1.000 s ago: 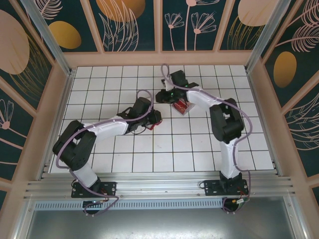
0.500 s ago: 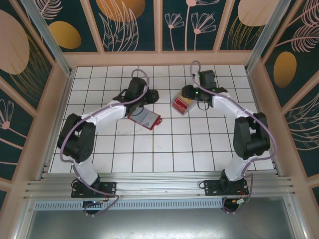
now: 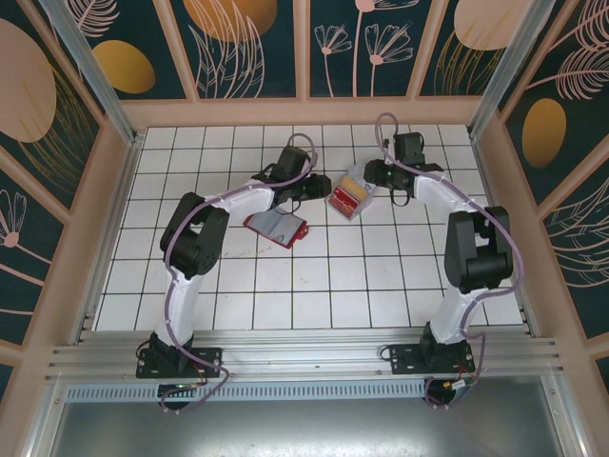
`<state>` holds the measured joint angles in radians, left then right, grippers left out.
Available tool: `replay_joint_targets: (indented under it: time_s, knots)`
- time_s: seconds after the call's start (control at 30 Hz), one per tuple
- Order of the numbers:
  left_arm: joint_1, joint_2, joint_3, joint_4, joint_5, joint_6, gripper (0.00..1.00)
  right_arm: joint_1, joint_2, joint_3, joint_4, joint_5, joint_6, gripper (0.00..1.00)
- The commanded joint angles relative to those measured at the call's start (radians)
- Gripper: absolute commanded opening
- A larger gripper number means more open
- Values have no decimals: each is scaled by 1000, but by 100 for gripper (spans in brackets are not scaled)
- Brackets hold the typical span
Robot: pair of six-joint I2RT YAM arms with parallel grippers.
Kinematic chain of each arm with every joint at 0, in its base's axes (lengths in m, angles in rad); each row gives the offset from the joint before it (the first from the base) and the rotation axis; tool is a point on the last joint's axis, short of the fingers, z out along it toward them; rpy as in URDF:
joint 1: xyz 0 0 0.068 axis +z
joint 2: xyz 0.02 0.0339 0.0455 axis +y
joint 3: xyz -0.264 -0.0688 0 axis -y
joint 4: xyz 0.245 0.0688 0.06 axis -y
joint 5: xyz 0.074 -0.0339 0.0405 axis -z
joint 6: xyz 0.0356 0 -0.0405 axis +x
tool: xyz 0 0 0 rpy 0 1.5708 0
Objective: Put the credit cards into the card holder
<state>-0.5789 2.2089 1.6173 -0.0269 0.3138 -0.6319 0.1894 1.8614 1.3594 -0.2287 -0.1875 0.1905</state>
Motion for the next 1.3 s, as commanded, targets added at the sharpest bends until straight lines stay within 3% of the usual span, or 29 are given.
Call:
replay_joint_targets:
  time_s: [0.0,0.17,1.0,1.27]
  knots:
    - [-3,34,47,-21,29,3,40,-2,49,84,-22,-13,-41,45]
    - [-3,69,68,-24,33,1,40,2,121,169,-64,-62,-59,44]
    - [-5,139,133,-44,70,-5,41,16,222,271,-118,-132,-88,34]
    - [-5,141,141,-43,74,-8,41,17,204,271,-115,-114,-92,14]
